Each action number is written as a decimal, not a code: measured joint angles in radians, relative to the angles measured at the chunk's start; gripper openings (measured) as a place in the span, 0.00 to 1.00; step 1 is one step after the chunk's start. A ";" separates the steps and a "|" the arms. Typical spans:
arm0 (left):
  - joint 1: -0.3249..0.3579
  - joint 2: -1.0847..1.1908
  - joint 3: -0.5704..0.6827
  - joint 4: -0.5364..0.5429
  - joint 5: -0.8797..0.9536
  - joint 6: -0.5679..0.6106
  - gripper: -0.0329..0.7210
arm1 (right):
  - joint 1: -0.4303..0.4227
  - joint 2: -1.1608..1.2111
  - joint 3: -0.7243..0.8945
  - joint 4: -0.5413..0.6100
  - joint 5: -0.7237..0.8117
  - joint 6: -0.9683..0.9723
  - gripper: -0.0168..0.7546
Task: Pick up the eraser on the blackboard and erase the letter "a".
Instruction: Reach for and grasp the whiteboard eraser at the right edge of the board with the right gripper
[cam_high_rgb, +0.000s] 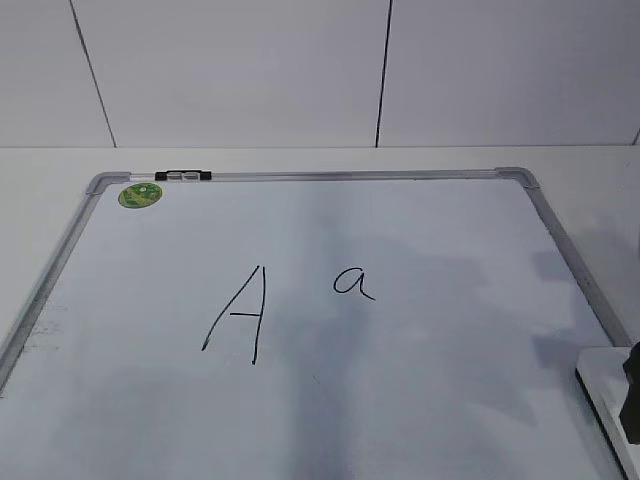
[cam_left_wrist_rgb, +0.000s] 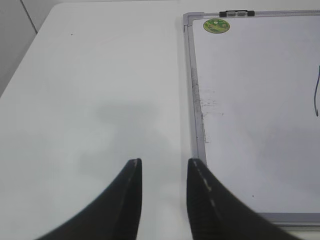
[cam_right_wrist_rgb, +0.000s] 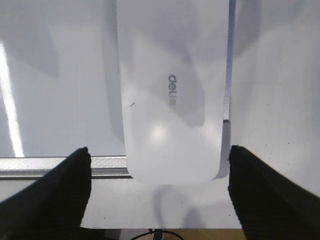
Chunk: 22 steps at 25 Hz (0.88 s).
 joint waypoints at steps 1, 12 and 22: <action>0.000 0.000 0.000 0.000 0.000 0.000 0.35 | 0.000 0.009 0.000 0.000 -0.007 0.002 0.90; 0.000 0.000 0.000 0.000 0.000 0.000 0.35 | 0.000 0.100 0.000 -0.034 -0.068 0.064 0.90; 0.000 0.000 0.000 0.000 0.000 0.000 0.35 | 0.000 0.148 -0.002 -0.056 -0.101 0.088 0.90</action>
